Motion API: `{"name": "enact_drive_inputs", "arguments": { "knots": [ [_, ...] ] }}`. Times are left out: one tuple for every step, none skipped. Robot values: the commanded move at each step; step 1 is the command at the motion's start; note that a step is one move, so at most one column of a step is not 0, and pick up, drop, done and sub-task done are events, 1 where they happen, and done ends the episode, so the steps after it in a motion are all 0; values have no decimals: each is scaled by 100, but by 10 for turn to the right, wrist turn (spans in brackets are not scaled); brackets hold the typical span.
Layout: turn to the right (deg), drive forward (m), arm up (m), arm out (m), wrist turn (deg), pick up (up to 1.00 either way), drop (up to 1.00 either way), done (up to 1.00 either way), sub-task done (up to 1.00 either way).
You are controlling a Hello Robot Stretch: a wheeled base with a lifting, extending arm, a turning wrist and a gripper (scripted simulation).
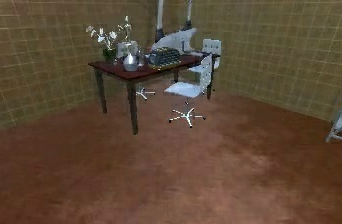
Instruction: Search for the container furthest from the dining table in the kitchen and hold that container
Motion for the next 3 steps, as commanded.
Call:
{"name": "enact_drive_inputs", "arguments": {
  "knots": [
    [-210,0,0,0,0,0,0,0,0],
    [0,5,0,0,0,0,0,0,0],
    [450,0,0,0,0,0,0,0,0]
  ]
}}
